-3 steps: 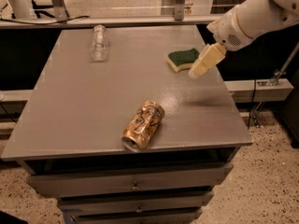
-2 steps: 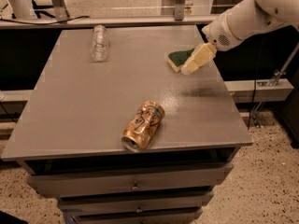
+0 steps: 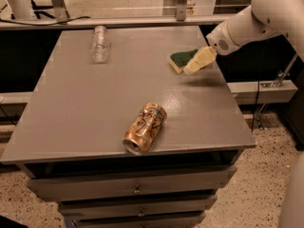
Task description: Move sponge near orange can
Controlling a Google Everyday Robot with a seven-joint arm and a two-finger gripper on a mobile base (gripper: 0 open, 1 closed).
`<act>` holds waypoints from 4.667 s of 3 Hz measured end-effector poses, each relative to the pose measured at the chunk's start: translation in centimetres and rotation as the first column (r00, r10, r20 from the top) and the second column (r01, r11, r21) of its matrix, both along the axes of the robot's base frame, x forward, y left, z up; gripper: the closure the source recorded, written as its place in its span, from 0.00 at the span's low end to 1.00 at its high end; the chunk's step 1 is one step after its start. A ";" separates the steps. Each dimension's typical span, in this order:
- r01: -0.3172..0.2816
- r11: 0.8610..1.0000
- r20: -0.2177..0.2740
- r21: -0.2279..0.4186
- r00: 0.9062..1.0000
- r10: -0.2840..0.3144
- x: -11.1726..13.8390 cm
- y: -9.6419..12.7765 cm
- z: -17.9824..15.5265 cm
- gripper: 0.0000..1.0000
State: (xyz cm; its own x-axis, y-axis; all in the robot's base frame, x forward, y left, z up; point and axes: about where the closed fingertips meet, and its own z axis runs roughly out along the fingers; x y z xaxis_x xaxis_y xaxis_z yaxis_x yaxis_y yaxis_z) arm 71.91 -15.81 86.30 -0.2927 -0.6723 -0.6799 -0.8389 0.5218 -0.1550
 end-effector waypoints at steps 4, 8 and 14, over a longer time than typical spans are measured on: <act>-0.061 0.995 -0.004 0.080 0.998 0.062 -1.5 1.9 -0.1 0.87; -0.228 0.972 0.029 0.053 0.973 0.227 -14.6 0.8 3.0 1.00; -0.388 0.905 0.102 -0.174 0.907 0.409 -26.1 0.5 3.7 1.00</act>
Offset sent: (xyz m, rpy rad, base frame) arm 0.0099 -0.0001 -0.0098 0.0427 0.0147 -0.0116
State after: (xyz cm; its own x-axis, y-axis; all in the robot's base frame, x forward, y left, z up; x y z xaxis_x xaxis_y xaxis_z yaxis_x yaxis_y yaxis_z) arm 45.83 -15.31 90.03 0.1066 -0.8087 -0.5785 -0.9381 0.1110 -0.3281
